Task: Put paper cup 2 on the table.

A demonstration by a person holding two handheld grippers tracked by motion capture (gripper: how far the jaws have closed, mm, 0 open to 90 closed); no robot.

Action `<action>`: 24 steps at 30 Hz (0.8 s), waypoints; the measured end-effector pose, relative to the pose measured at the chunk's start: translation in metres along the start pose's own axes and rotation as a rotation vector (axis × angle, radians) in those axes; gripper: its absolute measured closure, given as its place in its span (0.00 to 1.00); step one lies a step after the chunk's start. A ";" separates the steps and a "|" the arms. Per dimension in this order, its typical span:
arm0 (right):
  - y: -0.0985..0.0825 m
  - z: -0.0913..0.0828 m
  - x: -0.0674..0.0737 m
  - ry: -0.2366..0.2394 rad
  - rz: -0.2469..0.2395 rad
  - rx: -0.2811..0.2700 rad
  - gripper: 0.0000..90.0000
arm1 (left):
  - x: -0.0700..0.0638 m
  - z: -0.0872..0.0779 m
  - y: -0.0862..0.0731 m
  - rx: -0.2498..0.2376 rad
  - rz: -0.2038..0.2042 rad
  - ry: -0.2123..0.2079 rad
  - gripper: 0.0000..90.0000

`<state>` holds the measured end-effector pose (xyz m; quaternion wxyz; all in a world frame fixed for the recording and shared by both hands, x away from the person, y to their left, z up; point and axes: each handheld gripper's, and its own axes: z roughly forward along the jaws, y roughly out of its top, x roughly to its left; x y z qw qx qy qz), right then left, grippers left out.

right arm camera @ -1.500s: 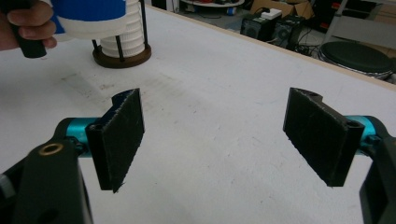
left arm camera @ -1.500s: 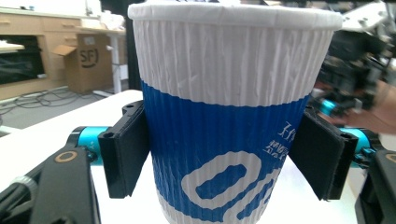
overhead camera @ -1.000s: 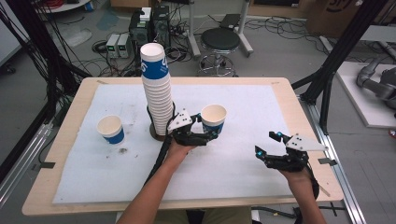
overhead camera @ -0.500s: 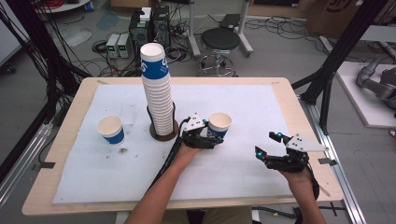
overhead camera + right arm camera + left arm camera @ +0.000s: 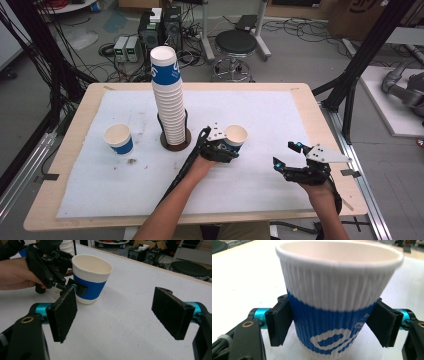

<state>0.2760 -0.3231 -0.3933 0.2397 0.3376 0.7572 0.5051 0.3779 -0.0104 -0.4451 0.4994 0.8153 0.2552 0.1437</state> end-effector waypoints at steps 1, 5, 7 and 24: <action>0.000 0.000 0.000 0.000 0.000 0.000 0.23 | 0.001 -0.002 -0.001 0.010 0.008 -0.001 0.29; -0.001 0.001 0.001 0.002 0.002 0.010 0.23 | 0.002 -0.007 -0.004 0.034 0.012 -0.004 0.28; -0.001 0.002 0.001 0.004 0.000 0.014 0.23 | 0.002 -0.008 -0.006 0.030 0.001 -0.005 0.28; -0.003 0.002 0.001 0.003 0.006 0.022 0.23 | 0.007 -0.050 -0.013 -0.117 -0.073 -0.047 0.19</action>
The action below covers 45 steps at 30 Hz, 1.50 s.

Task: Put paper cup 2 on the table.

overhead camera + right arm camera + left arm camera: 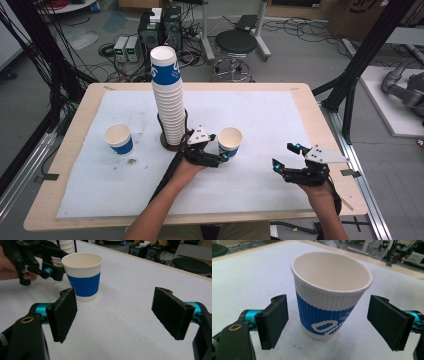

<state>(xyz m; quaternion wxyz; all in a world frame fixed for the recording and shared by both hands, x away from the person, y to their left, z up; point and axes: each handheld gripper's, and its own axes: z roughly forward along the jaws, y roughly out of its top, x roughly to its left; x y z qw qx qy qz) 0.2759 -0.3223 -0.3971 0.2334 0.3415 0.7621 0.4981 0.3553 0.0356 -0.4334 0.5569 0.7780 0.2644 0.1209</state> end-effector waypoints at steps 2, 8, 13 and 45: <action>0.000 0.000 0.000 -0.001 -0.002 0.001 0.23 | 0.002 -0.011 0.000 -0.030 -0.007 -0.008 0.19; 0.000 0.001 0.000 0.000 0.001 0.000 0.23 | 0.005 -0.042 -0.001 -0.106 -0.009 -0.008 0.19; 0.000 0.001 0.001 0.003 0.003 0.003 0.23 | 0.007 -0.067 -0.003 -0.161 0.003 -0.016 0.19; -0.005 -0.010 0.015 -0.016 -0.028 -0.020 0.23 | 0.019 -0.165 -0.034 -0.295 -0.020 0.102 0.19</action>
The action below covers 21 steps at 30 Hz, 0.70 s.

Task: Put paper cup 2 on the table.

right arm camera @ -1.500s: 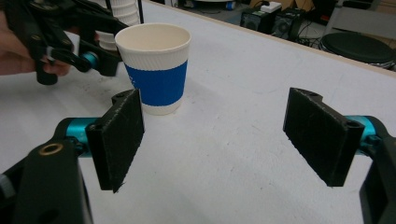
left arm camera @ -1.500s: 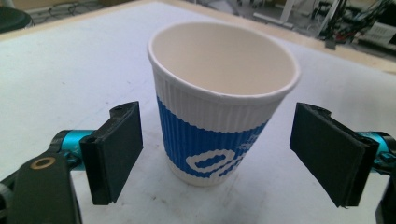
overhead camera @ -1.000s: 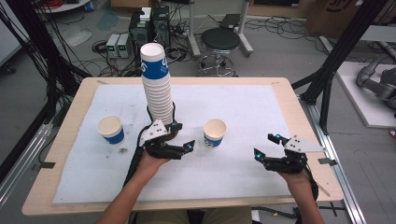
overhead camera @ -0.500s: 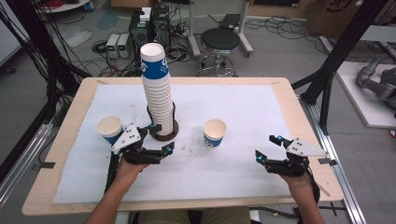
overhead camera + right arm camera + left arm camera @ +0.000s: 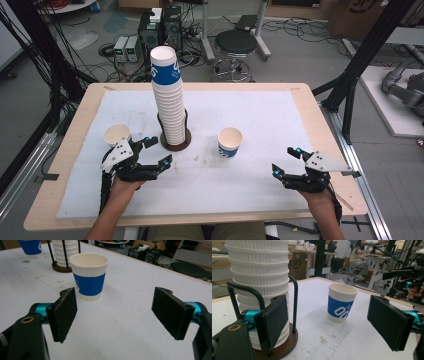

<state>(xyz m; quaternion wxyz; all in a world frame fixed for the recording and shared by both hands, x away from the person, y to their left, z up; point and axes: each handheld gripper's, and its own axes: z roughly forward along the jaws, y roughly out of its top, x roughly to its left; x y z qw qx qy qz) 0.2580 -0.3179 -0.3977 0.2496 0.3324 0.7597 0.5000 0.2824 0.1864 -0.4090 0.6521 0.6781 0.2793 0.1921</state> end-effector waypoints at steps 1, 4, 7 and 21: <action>0.000 -0.001 0.000 -0.001 -0.001 0.000 0.23 | 0.000 -0.001 -0.001 -0.001 -0.004 0.001 0.19; -0.001 -0.001 0.000 -0.006 0.002 0.000 0.23 | 0.000 -0.004 -0.002 -0.003 -0.004 0.004 0.19; -0.001 -0.002 0.000 -0.007 0.004 -0.001 0.23 | 0.000 -0.005 -0.003 -0.006 -0.004 0.006 0.19; -0.003 0.000 -0.004 -0.002 0.018 0.000 0.23 | 0.000 -0.004 -0.005 -0.006 0.009 0.015 0.19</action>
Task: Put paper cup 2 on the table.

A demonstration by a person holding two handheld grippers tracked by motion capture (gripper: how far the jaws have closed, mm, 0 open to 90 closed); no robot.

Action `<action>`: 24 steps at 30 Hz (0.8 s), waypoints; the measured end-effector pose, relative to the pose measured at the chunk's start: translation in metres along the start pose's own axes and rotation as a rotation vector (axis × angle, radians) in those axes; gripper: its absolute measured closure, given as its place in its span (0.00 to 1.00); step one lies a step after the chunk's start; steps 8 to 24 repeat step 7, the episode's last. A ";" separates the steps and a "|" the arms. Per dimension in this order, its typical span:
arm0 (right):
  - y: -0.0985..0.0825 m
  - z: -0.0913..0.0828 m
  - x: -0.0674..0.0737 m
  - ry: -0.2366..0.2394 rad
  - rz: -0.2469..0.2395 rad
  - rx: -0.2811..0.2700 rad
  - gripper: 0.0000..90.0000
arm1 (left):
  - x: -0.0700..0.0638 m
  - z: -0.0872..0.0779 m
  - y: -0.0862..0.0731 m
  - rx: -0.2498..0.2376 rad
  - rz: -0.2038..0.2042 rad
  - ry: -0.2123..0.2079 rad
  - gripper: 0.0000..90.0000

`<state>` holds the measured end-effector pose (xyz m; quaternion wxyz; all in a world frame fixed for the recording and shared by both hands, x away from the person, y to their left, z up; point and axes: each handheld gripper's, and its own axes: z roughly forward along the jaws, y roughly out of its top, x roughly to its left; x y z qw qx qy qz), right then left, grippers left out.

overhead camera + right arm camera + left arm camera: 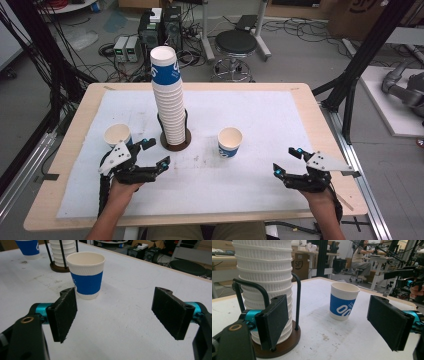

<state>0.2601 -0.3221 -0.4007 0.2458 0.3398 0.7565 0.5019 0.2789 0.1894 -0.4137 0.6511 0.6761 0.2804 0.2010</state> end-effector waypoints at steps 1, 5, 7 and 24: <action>0.000 0.000 0.000 -0.002 -0.001 -0.003 0.23 | 0.000 0.000 0.000 0.001 0.002 0.002 0.19; 0.000 0.000 -0.001 -0.003 0.000 -0.002 0.23 | 0.000 -0.001 0.000 0.003 0.003 0.005 0.19; 0.000 0.001 -0.001 -0.001 0.001 0.000 0.23 | 0.000 -0.001 -0.001 0.002 0.004 0.008 0.19; 0.000 0.001 -0.001 -0.001 0.001 0.000 0.23 | 0.000 -0.001 -0.001 0.002 0.004 0.008 0.19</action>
